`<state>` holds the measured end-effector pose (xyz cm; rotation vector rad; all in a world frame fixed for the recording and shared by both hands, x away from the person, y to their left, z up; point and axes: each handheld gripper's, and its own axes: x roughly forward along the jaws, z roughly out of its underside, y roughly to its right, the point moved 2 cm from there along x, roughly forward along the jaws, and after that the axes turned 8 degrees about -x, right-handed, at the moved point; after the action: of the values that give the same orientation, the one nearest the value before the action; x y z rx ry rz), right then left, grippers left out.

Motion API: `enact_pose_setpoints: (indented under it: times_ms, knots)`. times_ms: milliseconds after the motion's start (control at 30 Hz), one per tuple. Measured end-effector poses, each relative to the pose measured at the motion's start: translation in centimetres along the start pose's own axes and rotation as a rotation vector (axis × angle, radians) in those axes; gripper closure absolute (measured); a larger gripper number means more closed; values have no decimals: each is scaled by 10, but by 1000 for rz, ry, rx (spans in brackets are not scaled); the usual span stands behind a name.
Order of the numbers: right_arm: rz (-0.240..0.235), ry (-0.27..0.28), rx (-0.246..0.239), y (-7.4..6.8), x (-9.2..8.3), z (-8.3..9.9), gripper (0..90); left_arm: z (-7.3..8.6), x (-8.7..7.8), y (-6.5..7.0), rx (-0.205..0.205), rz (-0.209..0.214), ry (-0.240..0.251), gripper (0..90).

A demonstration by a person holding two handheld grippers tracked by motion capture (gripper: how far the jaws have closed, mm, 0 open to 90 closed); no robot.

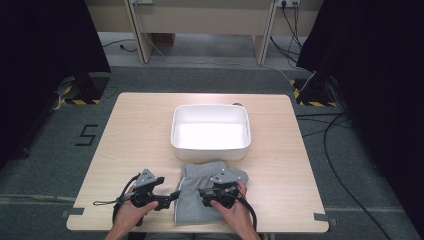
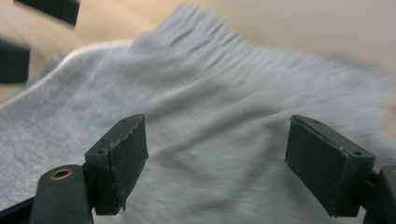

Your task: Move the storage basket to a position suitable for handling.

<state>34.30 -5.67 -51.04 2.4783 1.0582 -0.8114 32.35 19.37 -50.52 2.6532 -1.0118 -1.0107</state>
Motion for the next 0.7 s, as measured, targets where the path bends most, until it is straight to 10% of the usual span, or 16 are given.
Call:
enact_pose_setpoints:
  times_ms: [333, 700]
  knots:
    - [77, 57, 5, 49, -39, -2, 191, 5, 0, 13, 6, 24, -11, 148]
    - [28, 31, 27, 77, -41, 6, 174, 14, -1, 22, 7, 32, -24, 148]
